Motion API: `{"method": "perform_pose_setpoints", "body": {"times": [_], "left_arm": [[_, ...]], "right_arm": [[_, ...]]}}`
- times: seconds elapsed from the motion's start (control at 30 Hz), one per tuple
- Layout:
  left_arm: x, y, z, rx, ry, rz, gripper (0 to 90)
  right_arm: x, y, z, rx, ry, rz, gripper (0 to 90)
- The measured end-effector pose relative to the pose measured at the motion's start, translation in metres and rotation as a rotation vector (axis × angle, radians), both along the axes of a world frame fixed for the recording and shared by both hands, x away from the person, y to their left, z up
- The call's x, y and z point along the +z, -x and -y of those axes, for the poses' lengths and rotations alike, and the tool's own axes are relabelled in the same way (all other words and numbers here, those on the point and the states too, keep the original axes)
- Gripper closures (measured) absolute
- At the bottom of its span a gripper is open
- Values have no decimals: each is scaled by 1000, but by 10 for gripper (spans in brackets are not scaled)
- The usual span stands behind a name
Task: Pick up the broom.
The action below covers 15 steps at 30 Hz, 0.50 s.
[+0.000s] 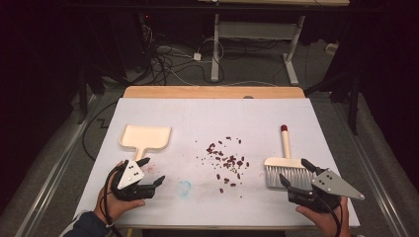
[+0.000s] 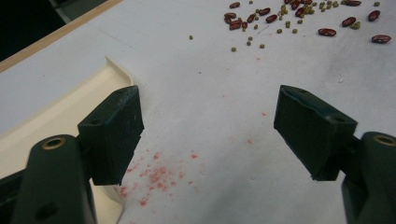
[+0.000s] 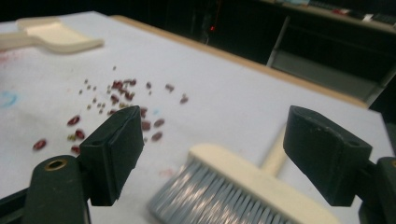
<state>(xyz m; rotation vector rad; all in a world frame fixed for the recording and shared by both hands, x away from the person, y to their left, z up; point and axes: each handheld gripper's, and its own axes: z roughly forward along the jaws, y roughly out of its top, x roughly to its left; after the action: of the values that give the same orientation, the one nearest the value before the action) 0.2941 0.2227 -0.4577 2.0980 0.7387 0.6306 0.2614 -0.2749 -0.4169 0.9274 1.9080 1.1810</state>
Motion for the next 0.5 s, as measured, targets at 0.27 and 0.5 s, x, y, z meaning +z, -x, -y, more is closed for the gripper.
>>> {"method": "perform_pose_setpoints", "body": {"times": [0.27, 0.5], "left_arm": [[-2, 1, 5, -16, -16, -9, 229], [-3, -2, 7, -29, -25, -12, 229]], "right_arm": [[-4, -7, 5, -34, 28, -57, 212], [16, -40, 12, -121, 62, -164, 265]]}}
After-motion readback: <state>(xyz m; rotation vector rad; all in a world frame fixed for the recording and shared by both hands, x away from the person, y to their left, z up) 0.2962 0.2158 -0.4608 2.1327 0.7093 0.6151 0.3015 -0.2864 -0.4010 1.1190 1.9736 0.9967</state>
